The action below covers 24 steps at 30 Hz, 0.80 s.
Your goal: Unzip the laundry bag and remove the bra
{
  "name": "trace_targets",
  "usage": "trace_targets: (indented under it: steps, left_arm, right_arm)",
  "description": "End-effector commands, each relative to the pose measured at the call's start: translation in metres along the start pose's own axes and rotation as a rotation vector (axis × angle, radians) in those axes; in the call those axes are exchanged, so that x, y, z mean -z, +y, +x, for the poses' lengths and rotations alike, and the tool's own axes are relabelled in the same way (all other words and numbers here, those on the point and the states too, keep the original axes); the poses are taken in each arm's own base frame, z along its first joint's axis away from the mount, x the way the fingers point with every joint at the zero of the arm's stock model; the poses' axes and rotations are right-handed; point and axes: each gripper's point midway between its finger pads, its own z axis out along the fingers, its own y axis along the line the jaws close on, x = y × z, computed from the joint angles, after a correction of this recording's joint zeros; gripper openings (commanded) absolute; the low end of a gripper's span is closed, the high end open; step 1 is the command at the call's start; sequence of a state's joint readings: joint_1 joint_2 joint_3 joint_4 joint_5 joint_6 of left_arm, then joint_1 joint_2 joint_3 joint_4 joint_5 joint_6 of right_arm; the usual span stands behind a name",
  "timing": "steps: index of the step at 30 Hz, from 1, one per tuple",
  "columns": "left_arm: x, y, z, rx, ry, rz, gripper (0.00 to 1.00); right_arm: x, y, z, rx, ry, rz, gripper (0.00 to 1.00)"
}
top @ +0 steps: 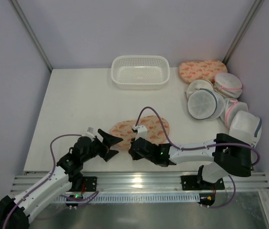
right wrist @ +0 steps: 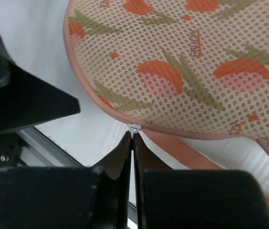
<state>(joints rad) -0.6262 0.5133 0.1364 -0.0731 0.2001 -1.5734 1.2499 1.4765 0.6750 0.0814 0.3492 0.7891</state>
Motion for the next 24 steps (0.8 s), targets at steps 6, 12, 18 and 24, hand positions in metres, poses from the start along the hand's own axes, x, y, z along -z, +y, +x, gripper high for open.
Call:
trace_targets:
  steps: [6,12,18,24]
  left_arm:
    - [-0.024,-0.034,-0.012,0.002,-0.037,0.067,0.99]
    - [-0.041,-0.021,-0.016,-0.002,-0.038,0.014,0.99]
    - [-0.045,-0.023,-0.022,-0.019,-0.068,0.023,0.76]
    - [-0.042,-0.027,-0.031,-0.052,-0.125,0.021,0.27]
  right_arm:
    - [0.015,0.046,-0.023,0.020,-0.066,-0.230,0.04]
    - [0.019,0.048,-0.021,0.034,-0.060,-0.258,0.04]
    - [0.021,0.044,-0.017,0.044,-0.048,-0.257,0.04]
    - [0.021,0.025,-0.014,0.057,-0.025,-0.155,0.04]
